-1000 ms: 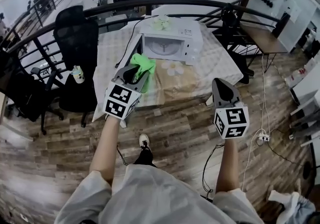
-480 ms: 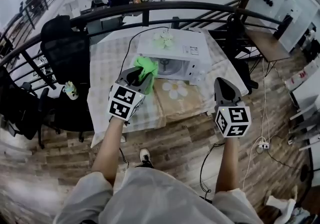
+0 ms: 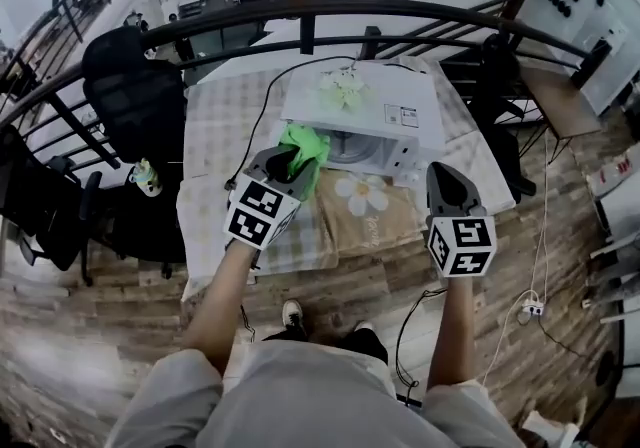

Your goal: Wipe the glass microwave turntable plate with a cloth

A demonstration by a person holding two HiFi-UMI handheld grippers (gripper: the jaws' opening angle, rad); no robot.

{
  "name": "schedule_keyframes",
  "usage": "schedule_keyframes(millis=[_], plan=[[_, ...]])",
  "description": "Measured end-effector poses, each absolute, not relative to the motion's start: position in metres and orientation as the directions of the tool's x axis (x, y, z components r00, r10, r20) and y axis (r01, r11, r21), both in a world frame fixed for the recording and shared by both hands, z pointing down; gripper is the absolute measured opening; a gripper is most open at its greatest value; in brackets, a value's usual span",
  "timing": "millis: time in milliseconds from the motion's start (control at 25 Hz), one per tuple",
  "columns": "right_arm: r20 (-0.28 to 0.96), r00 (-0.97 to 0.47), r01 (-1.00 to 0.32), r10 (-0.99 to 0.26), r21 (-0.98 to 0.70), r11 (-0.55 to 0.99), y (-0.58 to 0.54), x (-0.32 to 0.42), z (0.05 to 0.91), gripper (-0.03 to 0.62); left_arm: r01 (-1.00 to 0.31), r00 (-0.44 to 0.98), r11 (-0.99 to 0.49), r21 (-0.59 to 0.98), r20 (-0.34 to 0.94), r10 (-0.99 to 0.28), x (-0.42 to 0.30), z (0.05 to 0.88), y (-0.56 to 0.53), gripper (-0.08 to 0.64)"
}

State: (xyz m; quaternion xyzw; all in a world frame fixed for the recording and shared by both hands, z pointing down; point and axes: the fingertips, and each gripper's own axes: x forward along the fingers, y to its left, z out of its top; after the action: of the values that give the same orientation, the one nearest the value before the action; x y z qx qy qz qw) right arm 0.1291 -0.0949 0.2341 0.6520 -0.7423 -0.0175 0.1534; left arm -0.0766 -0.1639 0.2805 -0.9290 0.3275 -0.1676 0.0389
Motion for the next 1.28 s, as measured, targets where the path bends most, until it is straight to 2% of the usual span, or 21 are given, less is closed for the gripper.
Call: schedule_keyframes(millis=[400,600,960,1280], plan=[[0.290,-0.232,-0.939,-0.928,0.184,0.292,-0.159,0.166,0.303,0.014,-0.715,0.597,-0.689,-0.118,0.411,-0.689,-0.025,0.369,-0.224,0.106],[0.317,-0.251,-0.939,-0.915,0.150,0.309,-0.183,0.183,0.349,0.014,-0.760,0.563,-0.644,-0.082,0.411,-0.717,-0.008,0.426,-0.270,0.106],[0.336,-0.269,-0.933,-0.903,0.141,0.330,-0.214,0.193,0.416,0.014,-0.833,0.435,-0.535,-0.141,0.431,-0.791,0.001,0.514,-0.346,0.107],[0.347,-0.286,-0.928,-0.893,0.132,0.349,-0.213,0.189,0.451,0.014,-0.869,0.358,-0.472,-0.150,0.467,-0.808,0.002,0.556,-0.379,0.107]])
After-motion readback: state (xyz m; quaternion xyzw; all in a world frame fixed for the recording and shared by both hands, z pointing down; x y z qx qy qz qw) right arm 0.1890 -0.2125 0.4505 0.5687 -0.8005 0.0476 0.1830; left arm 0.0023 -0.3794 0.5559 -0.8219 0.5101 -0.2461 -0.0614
